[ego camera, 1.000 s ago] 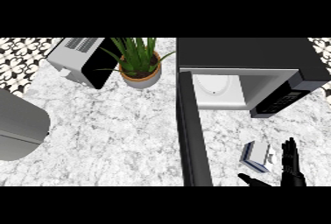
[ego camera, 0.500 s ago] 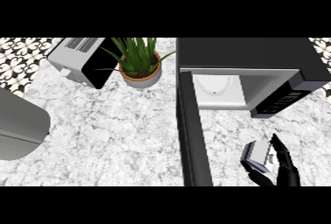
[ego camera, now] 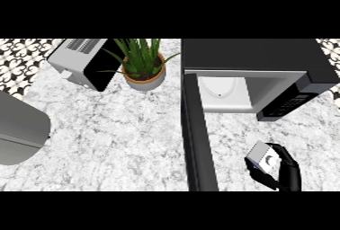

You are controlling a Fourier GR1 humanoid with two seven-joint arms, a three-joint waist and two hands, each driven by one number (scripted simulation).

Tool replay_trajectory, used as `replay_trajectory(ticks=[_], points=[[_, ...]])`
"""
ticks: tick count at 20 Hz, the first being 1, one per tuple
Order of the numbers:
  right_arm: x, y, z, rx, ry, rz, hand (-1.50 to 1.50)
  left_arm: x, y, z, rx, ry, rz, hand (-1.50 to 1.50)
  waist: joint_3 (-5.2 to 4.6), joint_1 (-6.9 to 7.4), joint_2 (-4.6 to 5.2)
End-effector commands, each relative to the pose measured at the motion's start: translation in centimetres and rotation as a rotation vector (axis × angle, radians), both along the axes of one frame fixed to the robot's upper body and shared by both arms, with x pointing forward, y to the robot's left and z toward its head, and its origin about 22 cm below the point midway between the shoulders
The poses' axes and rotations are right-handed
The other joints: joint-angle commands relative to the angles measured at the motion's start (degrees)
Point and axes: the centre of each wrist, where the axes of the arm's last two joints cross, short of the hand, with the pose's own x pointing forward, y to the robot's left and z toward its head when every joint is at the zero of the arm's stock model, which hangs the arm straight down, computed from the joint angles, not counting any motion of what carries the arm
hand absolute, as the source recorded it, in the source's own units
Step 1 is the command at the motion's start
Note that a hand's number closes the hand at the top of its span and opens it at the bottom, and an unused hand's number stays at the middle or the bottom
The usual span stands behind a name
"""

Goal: Pick up the milk, place it into the microwave and close the microwave

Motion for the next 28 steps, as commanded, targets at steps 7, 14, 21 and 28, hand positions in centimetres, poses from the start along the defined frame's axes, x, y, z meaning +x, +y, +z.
replay_trajectory(ticks=[7, 14, 21, 28], points=[[5.3, -3.0, 3.4, 0.01, -0.08, 0.282, 1.5, -0.3, 0.0, 1.7, -0.025, -0.09, -0.05, -1.5, 0.33, 1.08, 0.25], [6.8, -1.4, 4.3, 0.11, -0.121, 0.495, 1.5, -1.2, -0.4, 2.0, -0.059, -0.068, -0.039, -1.5, 0.24, 0.54, -0.03], [8.5, 0.6, 8.0, 0.073, -0.143, 0.511, 1.5, -1.4, 1.4, 0.8, -0.038, -0.072, 0.001, -1.5, 0.12, -0.49, -0.16], [10.9, 4.6, 12.4, 0.047, -0.141, 0.486, 1.5, -1.5, 1.9, 0.0, -0.048, -0.05, -0.003, -1.5, 0.13, -0.47, -0.08]])
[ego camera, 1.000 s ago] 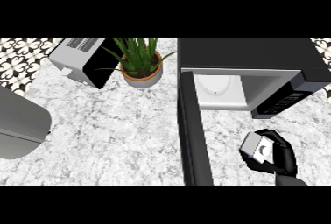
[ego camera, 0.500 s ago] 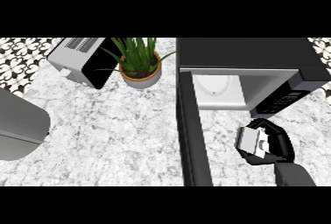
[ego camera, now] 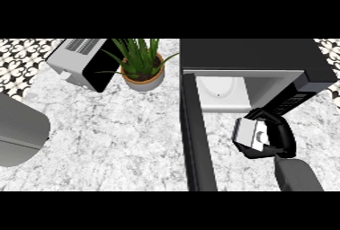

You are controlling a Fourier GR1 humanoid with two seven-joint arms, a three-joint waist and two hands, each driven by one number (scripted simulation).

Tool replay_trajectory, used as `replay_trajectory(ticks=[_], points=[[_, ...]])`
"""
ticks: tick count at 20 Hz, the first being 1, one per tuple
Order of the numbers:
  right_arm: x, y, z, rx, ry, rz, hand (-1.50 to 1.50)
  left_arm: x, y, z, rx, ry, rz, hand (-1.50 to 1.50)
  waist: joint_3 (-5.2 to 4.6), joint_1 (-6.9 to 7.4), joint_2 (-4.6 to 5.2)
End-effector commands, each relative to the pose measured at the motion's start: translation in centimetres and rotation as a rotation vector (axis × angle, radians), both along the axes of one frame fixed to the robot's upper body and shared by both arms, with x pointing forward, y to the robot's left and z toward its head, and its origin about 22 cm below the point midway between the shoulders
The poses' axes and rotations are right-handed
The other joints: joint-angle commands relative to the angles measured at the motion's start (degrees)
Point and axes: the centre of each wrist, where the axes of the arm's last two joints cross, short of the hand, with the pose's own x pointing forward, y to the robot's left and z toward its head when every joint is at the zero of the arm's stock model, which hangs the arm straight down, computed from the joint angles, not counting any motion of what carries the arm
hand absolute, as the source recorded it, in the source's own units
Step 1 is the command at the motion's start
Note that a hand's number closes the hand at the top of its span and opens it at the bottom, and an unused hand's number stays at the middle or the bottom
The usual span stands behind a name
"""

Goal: Pick up the milk, place it into the microwave and close the microwave

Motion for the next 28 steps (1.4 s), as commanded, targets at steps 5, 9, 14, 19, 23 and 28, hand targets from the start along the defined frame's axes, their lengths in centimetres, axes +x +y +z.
replay_trajectory(ticks=[5, 9, 14, 19, 23, 28], points=[[4.6, 6.2, 4.2, -0.075, -0.022, -0.051, 1.5, -0.3, 0.1, 0.7, -0.055, -0.066, -0.034, -1.5, 0.03, 0.69, 0.14], [7.5, 5.3, 5.6, -0.219, -0.017, -0.082, 1.5, 0.4, -0.4, 0.9, -0.051, -0.073, -0.022, -1.5, 0.06, 1.21, 0.37], [10.3, 7.9, 6.1, -0.308, -0.004, -0.153, 1.5, 0.2, -0.1, 2.2, -0.04, -0.066, -0.024, -1.5, 0.12, 1.89, 0.74], [12.6, 8.2, 6.9, -0.378, -0.008, -0.22, 1.5, 1.0, 1.1, 1.3, -0.032, -0.071, -0.046, -1.5, 0.12, 2.6, 1.04], [13.8, 6.9, 7.6, -0.382, 0.011, -0.288, 1.5, 1.5, 1.6, 0.5, -0.039, -0.083, -0.051, -1.5, 0.14, 3.4, 1.39], [14.9, 5.1, 9.0, -0.443, -0.035, -0.409, 1.5, 1.6, 1.9, 0.8, -0.047, -0.073, -0.074, -1.5, 0.19, 4.54, 1.89]])
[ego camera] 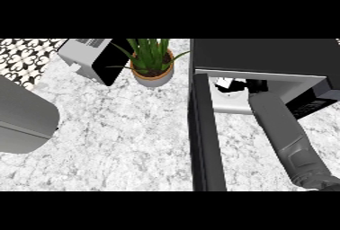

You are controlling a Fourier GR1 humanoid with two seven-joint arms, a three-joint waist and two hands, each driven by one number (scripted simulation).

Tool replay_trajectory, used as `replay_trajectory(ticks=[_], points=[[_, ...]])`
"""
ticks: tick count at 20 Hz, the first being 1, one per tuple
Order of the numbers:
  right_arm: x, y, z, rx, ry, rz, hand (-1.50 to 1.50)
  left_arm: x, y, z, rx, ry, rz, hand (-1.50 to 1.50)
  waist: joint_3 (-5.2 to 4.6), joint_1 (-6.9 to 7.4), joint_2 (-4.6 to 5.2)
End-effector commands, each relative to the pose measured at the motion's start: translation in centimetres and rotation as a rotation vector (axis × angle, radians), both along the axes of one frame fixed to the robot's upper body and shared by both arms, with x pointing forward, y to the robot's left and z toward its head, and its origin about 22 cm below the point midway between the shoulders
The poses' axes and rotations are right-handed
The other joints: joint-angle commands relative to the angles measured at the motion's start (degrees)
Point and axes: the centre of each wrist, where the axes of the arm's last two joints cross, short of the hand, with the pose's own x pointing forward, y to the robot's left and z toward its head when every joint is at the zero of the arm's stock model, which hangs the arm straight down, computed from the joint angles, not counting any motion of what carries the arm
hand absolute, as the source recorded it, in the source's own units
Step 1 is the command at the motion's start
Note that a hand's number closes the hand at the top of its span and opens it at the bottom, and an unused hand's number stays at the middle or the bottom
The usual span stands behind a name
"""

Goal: Pick up the milk, place it into the microwave and close the microwave

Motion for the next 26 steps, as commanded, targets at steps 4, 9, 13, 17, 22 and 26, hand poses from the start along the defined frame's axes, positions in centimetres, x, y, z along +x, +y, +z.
replay_trajectory(ticks=[4, 9, 13, 17, 22, 26], points=[[1.4, -1.1, 2.0, -0.138, -0.146, -0.126, 1.5, 0.7, -0.2, 0.2, -0.011, -0.007, -0.01, -1.5, -0.16, 1.45, 0.67], [1.4, -4.1, 2.5, -0.22, -0.141, -0.171, 1.5, 1.3, -0.1, -0.4, -0.003, -0.013, -0.04, -1.5, -0.17, 2.12, 1.08], [1.4, -4.0, 2.1, -0.266, -0.112, -0.259, 1.5, 1.5, -0.7, 0.5, -0.009, -0.015, -0.058, -1.5, -0.06, 3.45, 1.72], [-0.7, -7.8, -0.5, -0.382, -0.019, -0.555, -1.5, 2.0, -0.1, 0.0, 0.019, -0.033, -0.037, -1.5, -0.34, 3.27, 2.4], [1.0, -5.1, 1.7, -0.362, -0.097, -0.336, -1.5, 2.1, 0.3, -0.4, 0.054, 0.01, -0.022, -1.5, 0.03, 3.56, 1.7], [1.5, -3.5, 2.2, -0.364, -0.112, -0.278, -1.5, 2.8, -0.3, -0.2, 0.051, 0.011, -0.074, -1.5, 0.0, 3.83, 1.85]])
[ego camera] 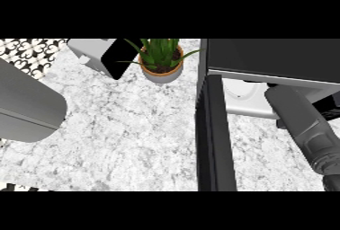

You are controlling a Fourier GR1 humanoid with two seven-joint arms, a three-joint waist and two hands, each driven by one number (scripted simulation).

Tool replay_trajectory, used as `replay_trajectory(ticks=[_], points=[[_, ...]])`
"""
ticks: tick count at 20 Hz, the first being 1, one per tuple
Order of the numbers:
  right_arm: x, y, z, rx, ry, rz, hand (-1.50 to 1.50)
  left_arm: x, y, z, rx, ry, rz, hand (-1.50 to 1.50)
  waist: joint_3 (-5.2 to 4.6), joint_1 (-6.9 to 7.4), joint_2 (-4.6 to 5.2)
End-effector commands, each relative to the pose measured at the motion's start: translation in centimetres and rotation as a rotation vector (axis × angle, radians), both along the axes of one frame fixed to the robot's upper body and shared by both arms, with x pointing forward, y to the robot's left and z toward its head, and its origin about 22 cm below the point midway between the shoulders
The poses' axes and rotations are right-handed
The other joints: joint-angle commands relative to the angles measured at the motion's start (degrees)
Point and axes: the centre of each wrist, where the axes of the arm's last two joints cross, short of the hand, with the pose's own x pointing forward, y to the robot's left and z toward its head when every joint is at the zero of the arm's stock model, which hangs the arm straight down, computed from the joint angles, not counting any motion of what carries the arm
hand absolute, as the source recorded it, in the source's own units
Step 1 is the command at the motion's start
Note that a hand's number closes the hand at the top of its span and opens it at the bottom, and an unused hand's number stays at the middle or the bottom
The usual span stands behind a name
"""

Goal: Pick up the milk, place it into the microwave and close the microwave

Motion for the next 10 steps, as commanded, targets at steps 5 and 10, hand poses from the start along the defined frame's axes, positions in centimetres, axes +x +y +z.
replay_trajectory(ticks=[5, 10], points=[[0.0, 1.1, -0.3, 0.057, 0.022, 0.178, -1.5, 1.1, 0.0, -0.5, 0.017, 0.035, -0.097, -1.5, 0.01, -0.9, -0.21], [0.4, 1.4, 0.5, 0.195, 0.019, 0.243, -1.5, 1.7, -0.7, -0.5, 0.024, 0.018, -0.144, -1.5, 0.03, -1.16, -0.33]])
